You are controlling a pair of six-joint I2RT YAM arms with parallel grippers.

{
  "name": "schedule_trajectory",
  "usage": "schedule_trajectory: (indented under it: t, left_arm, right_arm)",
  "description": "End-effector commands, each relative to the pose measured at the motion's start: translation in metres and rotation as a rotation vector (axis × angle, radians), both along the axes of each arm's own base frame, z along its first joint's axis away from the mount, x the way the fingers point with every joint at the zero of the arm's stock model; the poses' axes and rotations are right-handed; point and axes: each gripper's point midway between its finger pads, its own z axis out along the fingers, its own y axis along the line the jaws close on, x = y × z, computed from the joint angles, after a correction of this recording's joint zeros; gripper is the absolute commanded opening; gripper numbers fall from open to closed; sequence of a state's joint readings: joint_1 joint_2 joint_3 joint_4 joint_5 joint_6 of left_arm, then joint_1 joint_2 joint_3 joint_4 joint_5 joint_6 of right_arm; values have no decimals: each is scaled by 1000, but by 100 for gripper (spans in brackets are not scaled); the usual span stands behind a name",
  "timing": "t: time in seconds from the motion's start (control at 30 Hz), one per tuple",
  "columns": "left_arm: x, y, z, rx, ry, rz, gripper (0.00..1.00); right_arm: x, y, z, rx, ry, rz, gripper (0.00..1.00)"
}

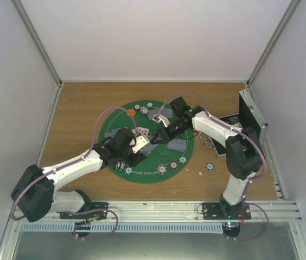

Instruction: Distribute texas hold em gaming equipment

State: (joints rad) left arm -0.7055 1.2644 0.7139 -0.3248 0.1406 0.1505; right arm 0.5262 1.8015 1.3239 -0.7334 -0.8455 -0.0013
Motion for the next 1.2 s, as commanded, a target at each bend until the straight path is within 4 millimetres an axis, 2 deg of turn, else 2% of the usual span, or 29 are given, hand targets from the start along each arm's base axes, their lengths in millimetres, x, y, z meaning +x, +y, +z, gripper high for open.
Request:
schedule_trajectory:
  t: [0.0, 0.1, 0.23, 0.33, 0.43, 0.53, 0.6, 0.67, 0.8, 0.93, 1.17]
  left_arm:
    - [5, -5, 7, -23, -45, -11, 56]
    - [6, -4, 7, -18, -48, -4, 55]
    - [8, -3, 7, -17, -51, 3, 55]
    - [10, 0, 6, -11, -54, 19, 55]
    - [21, 13, 5, -2, -63, 84, 55]
    - [41, 36, 6, -13, -54, 186, 55]
    - [55, 54, 9, -9, -56, 260, 55]
    - [67, 72, 11, -12, -57, 326, 55]
    - [79, 92, 14, -21, -52, 401, 55]
    - [79, 95, 13, -24, -46, 408, 55]
    - [79, 95, 13, -24, -46, 408, 55]
  right_arm:
    - [-4, 5, 4, 47, 29, 21, 25]
    - [-3, 3, 2, 36, 24, 15, 13]
    - [6, 0, -5, -12, -19, -9, 1]
    - [20, -7, -8, -68, -56, -75, 1]
    - [46, -25, -10, -133, -101, -176, 0]
    - [66, -46, -17, -183, -111, -254, 1]
    - [73, -51, -27, -234, -130, -252, 1]
    - [73, -48, -35, -235, -125, -219, 1]
    - [65, -23, -40, -174, -101, -127, 0]
    - [55, 3, -53, -125, -59, -28, 0]
    - [79, 23, -61, -97, -74, -39, 1]
